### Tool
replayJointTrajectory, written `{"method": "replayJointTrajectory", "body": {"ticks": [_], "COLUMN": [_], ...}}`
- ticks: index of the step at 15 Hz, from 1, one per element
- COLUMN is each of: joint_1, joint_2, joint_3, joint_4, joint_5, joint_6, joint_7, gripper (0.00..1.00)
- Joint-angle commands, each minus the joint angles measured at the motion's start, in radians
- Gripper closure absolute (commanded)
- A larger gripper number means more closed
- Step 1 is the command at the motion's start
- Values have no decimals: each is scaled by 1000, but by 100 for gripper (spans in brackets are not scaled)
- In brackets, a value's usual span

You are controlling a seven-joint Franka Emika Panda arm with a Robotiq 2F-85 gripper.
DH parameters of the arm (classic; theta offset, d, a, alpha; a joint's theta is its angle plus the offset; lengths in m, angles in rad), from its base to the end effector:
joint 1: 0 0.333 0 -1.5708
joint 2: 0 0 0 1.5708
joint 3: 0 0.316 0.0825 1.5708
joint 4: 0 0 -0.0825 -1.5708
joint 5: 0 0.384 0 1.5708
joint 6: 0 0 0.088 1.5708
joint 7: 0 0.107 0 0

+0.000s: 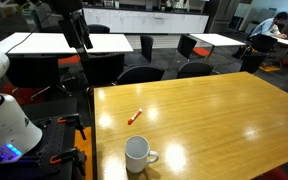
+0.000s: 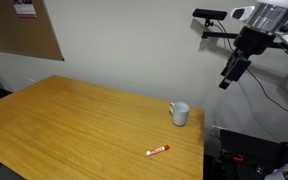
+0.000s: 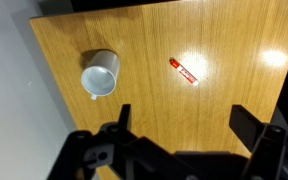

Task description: Put the marker in the mug

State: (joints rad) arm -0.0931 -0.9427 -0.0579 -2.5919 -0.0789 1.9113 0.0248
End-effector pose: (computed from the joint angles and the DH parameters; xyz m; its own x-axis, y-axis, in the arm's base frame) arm 0.2906 -0.0534 0.5565 0.9567 -0.1329 0.2590 -0.1443 -0.9892 0.0254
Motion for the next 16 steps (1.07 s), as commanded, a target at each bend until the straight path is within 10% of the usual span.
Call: {"method": "replayJointTrajectory", "body": {"ticks": [1, 16], "joint_1": [16, 145], "joint_2": [37, 254], "joint_3": [-4, -65], "joint_4": [-2, -141], "joint_5": [5, 13], "joint_6": [48, 529], "joint_7": [-17, -293], "gripper": [0, 0]}}
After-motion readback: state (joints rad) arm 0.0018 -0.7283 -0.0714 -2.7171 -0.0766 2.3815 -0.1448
